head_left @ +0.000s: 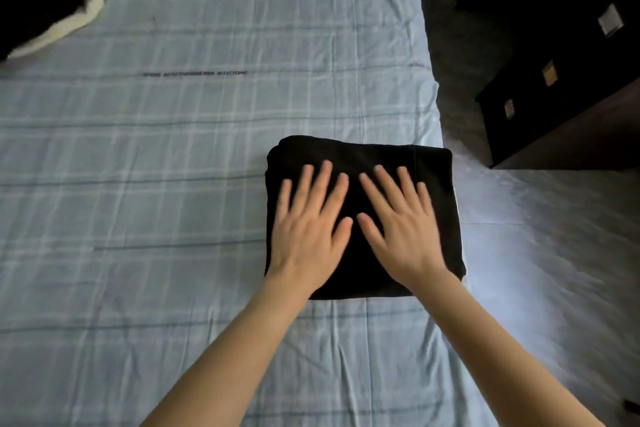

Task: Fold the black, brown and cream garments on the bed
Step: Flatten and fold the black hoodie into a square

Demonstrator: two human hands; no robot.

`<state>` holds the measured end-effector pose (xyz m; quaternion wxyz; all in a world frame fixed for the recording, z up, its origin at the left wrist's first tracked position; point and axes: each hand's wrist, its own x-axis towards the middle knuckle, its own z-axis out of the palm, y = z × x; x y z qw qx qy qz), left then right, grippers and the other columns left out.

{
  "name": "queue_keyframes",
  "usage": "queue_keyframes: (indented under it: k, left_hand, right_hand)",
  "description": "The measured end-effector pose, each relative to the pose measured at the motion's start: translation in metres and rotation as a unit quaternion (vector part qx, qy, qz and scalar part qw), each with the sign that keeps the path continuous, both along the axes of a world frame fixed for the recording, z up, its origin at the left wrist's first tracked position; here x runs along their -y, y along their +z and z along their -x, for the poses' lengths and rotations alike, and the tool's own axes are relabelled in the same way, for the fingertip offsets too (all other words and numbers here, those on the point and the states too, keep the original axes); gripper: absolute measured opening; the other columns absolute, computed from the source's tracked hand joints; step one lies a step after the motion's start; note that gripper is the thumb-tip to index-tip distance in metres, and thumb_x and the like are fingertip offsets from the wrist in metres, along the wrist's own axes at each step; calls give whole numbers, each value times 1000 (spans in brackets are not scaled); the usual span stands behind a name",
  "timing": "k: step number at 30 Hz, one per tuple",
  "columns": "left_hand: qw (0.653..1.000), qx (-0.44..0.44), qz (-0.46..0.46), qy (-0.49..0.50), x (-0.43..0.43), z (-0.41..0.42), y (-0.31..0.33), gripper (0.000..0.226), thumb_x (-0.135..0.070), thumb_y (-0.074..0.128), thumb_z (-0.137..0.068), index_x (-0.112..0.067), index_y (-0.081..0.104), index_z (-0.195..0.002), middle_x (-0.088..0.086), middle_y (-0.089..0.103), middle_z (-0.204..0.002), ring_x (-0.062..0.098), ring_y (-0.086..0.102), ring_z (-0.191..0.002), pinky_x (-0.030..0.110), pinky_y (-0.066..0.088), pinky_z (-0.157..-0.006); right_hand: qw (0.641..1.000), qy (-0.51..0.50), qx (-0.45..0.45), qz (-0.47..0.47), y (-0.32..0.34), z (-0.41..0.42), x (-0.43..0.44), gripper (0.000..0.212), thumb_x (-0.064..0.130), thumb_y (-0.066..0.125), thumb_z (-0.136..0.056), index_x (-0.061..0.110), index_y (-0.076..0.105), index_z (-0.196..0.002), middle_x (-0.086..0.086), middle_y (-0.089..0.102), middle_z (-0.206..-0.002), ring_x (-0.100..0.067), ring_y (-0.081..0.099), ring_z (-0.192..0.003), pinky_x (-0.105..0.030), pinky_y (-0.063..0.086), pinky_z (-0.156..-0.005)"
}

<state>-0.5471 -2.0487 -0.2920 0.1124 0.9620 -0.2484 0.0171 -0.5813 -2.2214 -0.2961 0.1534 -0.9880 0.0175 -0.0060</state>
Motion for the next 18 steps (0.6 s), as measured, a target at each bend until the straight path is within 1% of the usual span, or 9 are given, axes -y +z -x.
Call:
queue_keyframes:
  k: [2, 3, 4, 6, 8, 10, 14, 18]
  left_hand:
    - [996, -24, -75, -43, 8, -7, -11, 59, -47, 19, -102, -23, 14, -156, 5, 11, -164, 25, 6, -151, 49, 6, -122]
    - [994, -38, -95, -47, 4, -12, -18, 59, -48, 16, -102, -23, 12, -156, 5, 10, -164, 24, 5, -151, 48, 5, -122]
    - [993, -46, -95, -44, -2, -18, -25, 60, -50, 16, -102, -24, 14, -156, 6, 11, -164, 24, 6, -151, 48, 6, -122]
    - [996, -53, -62, -33, -17, -25, -38, 63, -53, 20, -101, -23, 19, -156, 7, 15, -162, 22, 10, -151, 46, 10, -122]
    - [997, -62, -33, -27, -27, -25, -50, 66, -53, 22, -101, -17, 20, -155, 5, 16, -162, 19, 10, -151, 43, 11, -122]
    - [997, -76, -11, -19, -30, -19, -60, 67, -52, 22, -101, -15, 18, -155, 3, 14, -163, 16, 8, -151, 41, 10, -123]
    - [995, -103, 10, -5, -28, -24, -75, 65, -51, 23, -101, -17, 16, -156, -1, 10, -163, 13, 5, -151, 39, 9, -123]
    - [994, -104, 34, -4, -27, -26, -88, 63, -47, 25, -101, -19, 15, -156, -3, 10, -163, 11, 5, -151, 36, 5, -123]
  right_hand:
    - [998, 14, -51, 31, -10, -8, -6, 61, 55, 19, -100, 33, 18, -157, 7, 15, -165, -22, 1, -153, -46, 4, -124]
    - [997, 12, -62, 44, -15, -9, -2, 60, 55, 17, -101, 34, 17, -157, 8, 15, -165, -21, 0, -153, -45, 3, -124]
    - [996, 5, -63, 56, -21, -8, 5, 60, 56, 17, -101, 34, 16, -157, 7, 17, -164, -20, 2, -153, -45, 4, -124]
    - [996, -10, -52, 75, -31, -3, 23, 61, 57, 18, -101, 34, 18, -157, 8, 20, -163, -17, 7, -153, -45, 6, -124]
    - [995, -12, -62, 77, -39, 4, 36, 60, 57, 16, -101, 34, 16, -157, 9, 19, -164, -13, 5, -153, -44, 6, -124]
    - [995, -4, -65, 73, -47, 9, 37, 60, 55, 17, -102, 33, 15, -158, 9, 16, -164, -12, 3, -153, -44, 6, -124]
    - [997, -13, -52, 56, -62, 6, 33, 59, 51, 22, -102, 32, 16, -158, 8, 17, -164, -13, 4, -153, -46, 9, -124]
    - [999, -12, -25, 41, -78, 6, 36, 59, 50, 25, -102, 32, 17, -157, 8, 19, -164, -13, 6, -153, -45, 9, -124]
